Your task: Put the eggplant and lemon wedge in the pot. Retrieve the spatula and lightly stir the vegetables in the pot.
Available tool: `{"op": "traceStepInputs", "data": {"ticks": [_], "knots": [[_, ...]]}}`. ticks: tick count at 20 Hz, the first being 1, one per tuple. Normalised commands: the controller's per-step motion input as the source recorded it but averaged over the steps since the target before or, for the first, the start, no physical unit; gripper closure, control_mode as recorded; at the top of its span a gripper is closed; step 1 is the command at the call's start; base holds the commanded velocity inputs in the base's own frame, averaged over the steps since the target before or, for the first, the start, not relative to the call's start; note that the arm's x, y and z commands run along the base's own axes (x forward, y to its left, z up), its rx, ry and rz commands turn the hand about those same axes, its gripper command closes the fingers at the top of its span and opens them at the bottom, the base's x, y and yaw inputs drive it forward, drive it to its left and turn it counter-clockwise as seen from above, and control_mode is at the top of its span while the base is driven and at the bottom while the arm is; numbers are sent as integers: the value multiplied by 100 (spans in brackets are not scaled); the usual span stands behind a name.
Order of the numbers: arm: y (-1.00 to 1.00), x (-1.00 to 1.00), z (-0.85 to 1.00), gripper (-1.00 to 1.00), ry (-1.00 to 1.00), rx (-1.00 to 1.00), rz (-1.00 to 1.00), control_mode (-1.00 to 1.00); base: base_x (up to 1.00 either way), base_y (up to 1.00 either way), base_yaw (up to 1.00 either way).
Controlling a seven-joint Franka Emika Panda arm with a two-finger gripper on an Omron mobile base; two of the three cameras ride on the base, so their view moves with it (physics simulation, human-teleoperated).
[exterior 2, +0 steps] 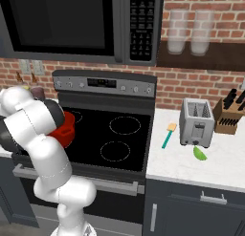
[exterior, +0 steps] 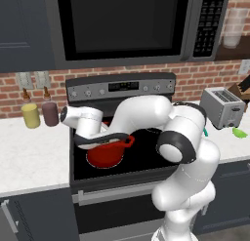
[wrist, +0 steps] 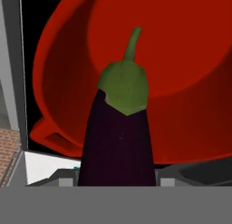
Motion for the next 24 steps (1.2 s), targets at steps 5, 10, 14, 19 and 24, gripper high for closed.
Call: {"op": "traceStepInputs", "data": {"ticks": [5,10,14,19,24], "knots": [[-9,0,-4,100,0,0,0,-100,0,0,0],[-7,0,-7,100,0,0,0,-100,0,0,0],[-6,0,0,-100,0,0,0,-100,0,0,0],[-3,0,0,-100,0,0,0,-100,0,0,0],[-11,-17,16,-100,-4,0,0,-100,0,0,0]]}}
